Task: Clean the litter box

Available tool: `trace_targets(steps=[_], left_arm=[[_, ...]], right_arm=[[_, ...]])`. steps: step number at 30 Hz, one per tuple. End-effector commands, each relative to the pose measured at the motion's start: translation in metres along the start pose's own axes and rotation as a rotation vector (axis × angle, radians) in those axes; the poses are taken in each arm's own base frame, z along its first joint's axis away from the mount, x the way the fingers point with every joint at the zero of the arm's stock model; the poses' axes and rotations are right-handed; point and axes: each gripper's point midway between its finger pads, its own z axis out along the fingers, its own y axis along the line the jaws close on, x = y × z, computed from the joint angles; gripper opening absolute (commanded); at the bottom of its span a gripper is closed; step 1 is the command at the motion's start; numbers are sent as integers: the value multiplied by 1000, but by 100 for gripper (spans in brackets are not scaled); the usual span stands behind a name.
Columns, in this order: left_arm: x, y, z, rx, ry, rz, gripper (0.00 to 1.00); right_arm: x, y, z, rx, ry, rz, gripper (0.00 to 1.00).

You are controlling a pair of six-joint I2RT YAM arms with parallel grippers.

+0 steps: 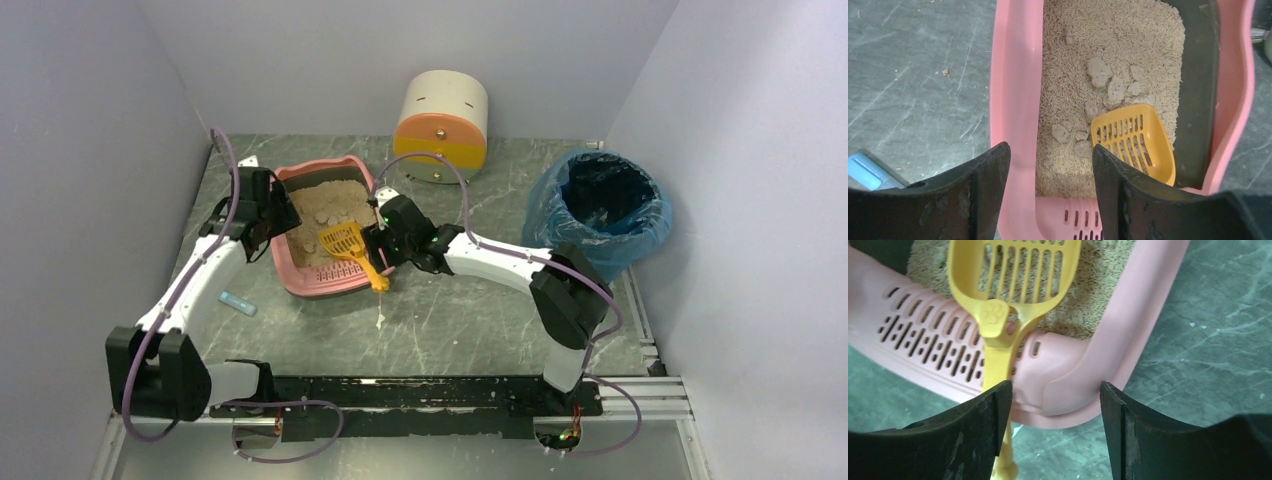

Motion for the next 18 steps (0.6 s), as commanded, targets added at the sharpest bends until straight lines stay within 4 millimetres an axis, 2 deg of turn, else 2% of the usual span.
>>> trace_targets(steps=[1, 7, 10, 14, 18], left_arm=[[-34, -12, 15, 4, -70, 10, 65], [-27, 1, 54, -95, -18, 69, 56], [-19, 2, 66, -100, 29, 89, 50], [-10, 0, 69, -75, 62, 104, 40], [9, -7, 66, -19, 124, 105, 32]], right_arm=[[-28, 16, -23, -55, -32, -22, 67], [-43, 25, -41, -55, -91, 5, 66], [-45, 33, -41, -81, -114, -10, 63], [-44, 39, -36, -88, -110, -16, 60], [-41, 45, -39, -113, -112, -23, 60]])
